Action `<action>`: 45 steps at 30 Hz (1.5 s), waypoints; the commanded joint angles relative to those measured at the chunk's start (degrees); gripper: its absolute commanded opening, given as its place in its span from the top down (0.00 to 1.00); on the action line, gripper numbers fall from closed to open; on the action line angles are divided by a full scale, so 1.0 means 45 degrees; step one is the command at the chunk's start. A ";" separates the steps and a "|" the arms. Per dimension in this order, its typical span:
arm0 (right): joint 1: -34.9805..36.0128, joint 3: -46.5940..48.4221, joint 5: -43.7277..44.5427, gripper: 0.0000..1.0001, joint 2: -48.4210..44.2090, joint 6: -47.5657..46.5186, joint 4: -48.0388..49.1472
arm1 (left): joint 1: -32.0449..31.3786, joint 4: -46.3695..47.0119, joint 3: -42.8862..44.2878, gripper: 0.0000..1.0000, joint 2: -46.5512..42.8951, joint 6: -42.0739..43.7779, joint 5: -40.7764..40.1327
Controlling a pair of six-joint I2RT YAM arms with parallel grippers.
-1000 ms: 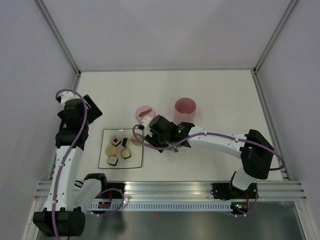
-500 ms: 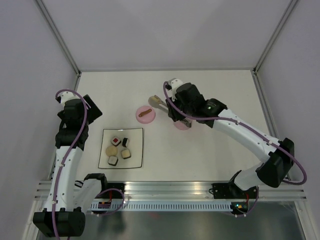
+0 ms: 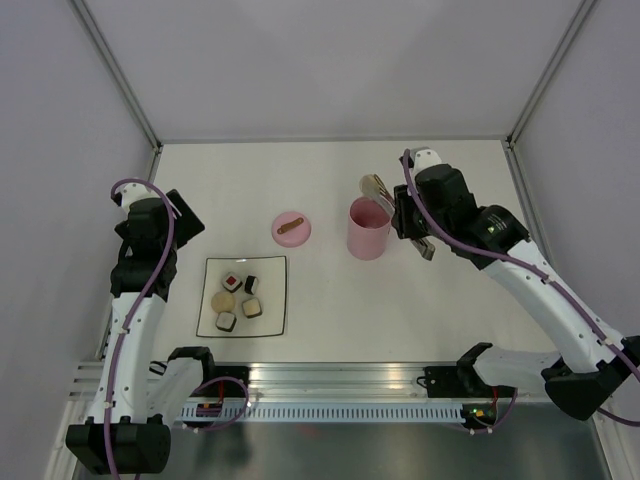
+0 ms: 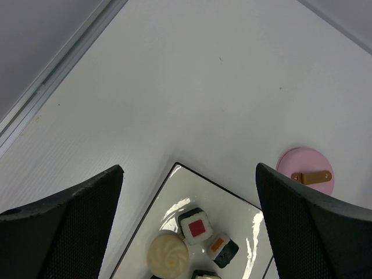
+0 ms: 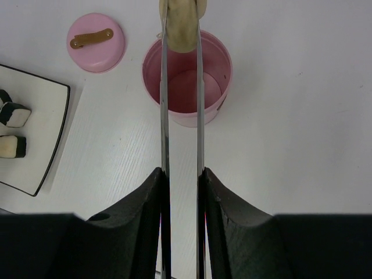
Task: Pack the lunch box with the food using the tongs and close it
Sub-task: Place the fake food in the packing box.
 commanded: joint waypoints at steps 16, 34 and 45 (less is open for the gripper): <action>0.0020 -0.1121 -0.0570 0.67 -0.0341 0.0509 0.0321 | 0.0053 0.0123 -0.0056 0.00 0.0031 0.0090 0.0273; 0.0020 -0.0260 -0.0376 0.40 -0.0048 0.0313 -0.0090 | 0.0053 0.0123 -0.0037 0.00 0.0207 0.0071 0.0312; 0.0059 0.0208 -0.3400 0.40 0.0186 -0.0370 0.1295 | 0.0053 0.0123 -0.0037 0.00 0.0149 0.0071 0.0331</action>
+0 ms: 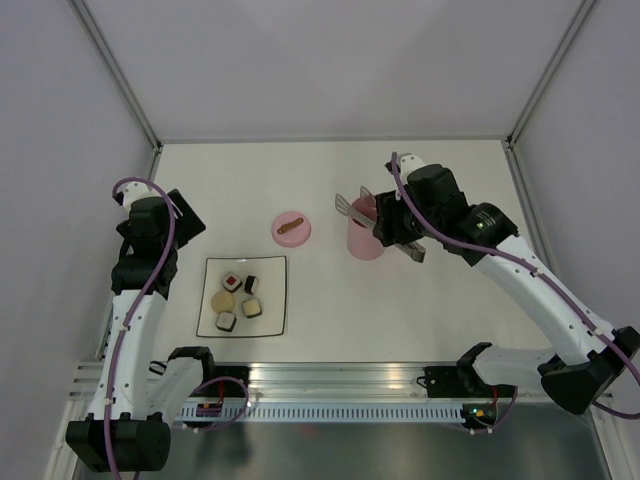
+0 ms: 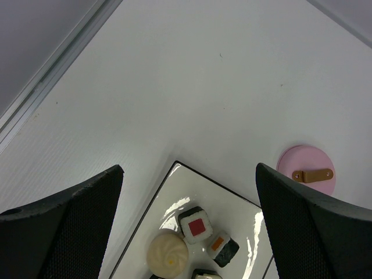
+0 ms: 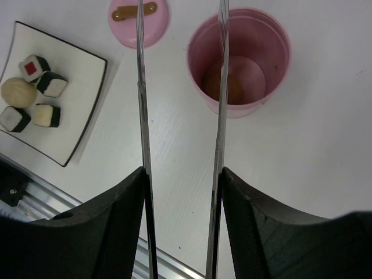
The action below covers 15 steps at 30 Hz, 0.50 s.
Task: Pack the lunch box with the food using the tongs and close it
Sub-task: Place the fake food in the packing box, then pick up the fake food from the plate.
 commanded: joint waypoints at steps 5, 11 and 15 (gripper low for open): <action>0.1394 0.1508 -0.1513 0.42 0.1326 -0.1154 0.1581 | 0.0072 0.0123 -0.0076 0.00 -0.0109 0.0071 0.0195; 0.3701 0.1940 -0.2190 0.43 0.2910 -0.1839 0.2282 | 0.0053 0.0123 -0.0076 0.00 -0.0187 0.0071 0.0039; 0.4500 0.1081 -0.2563 0.43 0.3049 -0.2307 0.3744 | 0.0072 0.0084 -0.0095 0.00 -0.0246 0.0012 -0.0059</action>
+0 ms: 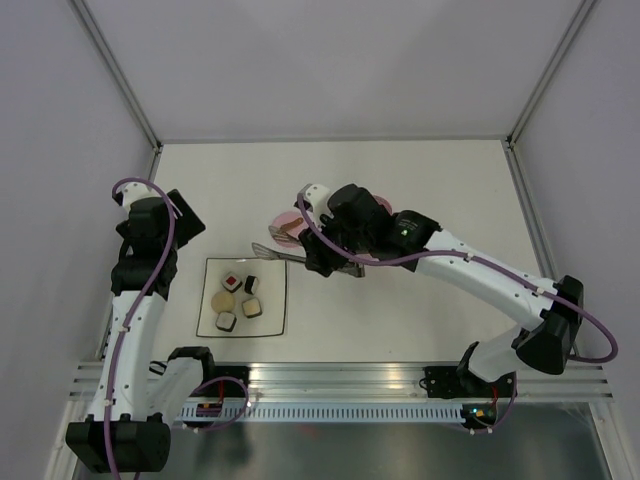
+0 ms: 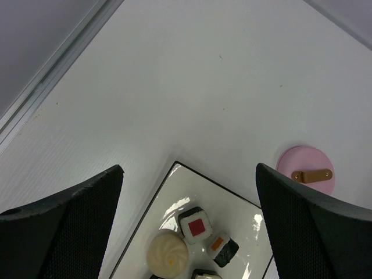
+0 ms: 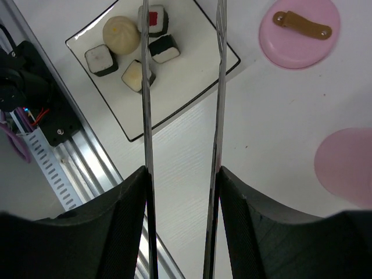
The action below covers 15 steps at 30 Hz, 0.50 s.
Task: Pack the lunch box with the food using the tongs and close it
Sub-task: Pick up the fake food from the plate.
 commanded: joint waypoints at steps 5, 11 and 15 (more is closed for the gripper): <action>0.1449 -0.0913 -0.0891 0.43 0.0589 -0.0652 0.3218 | 0.0092 0.0045 -0.0134 0.00 -0.0368 -0.0163 -0.0303; 0.2468 -0.0896 -0.0441 0.44 0.2072 -0.1102 0.3985 | 0.0092 0.0025 -0.0154 0.00 -0.0368 -0.0164 -0.0244; 0.2606 -0.0759 0.0942 0.44 0.2698 -0.0829 0.3615 | 0.0092 0.0045 -0.0193 0.00 -0.0407 -0.0164 -0.0206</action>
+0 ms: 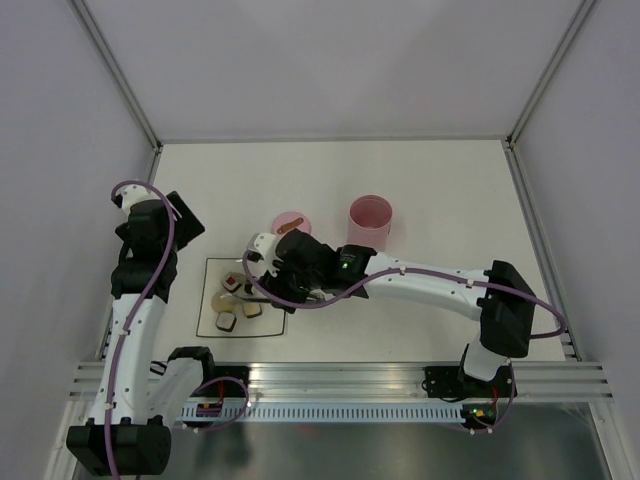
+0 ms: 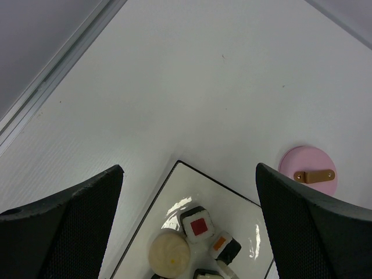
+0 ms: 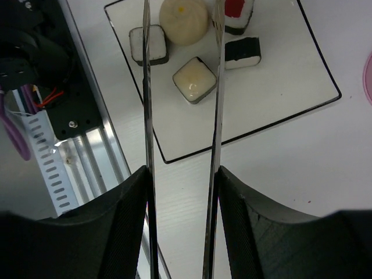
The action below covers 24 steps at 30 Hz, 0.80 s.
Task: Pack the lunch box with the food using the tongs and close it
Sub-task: Pick up the fake food from the plate.
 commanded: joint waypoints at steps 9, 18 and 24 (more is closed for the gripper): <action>-0.0051 -0.0246 0.2805 0.45 0.0539 -0.0378 -0.0066 | 0.0068 0.0069 -0.0023 0.00 -0.0048 -0.0159 0.0014; -0.0110 -0.0363 0.2339 0.44 0.0950 -0.0866 -0.0300 | 0.0087 0.0069 -0.0023 0.00 0.0070 -0.0139 0.0033; -0.0442 -0.0285 0.1849 0.43 0.1379 -0.0769 -0.0183 | 0.0068 0.0089 -0.0003 0.00 0.0245 -0.0120 0.0033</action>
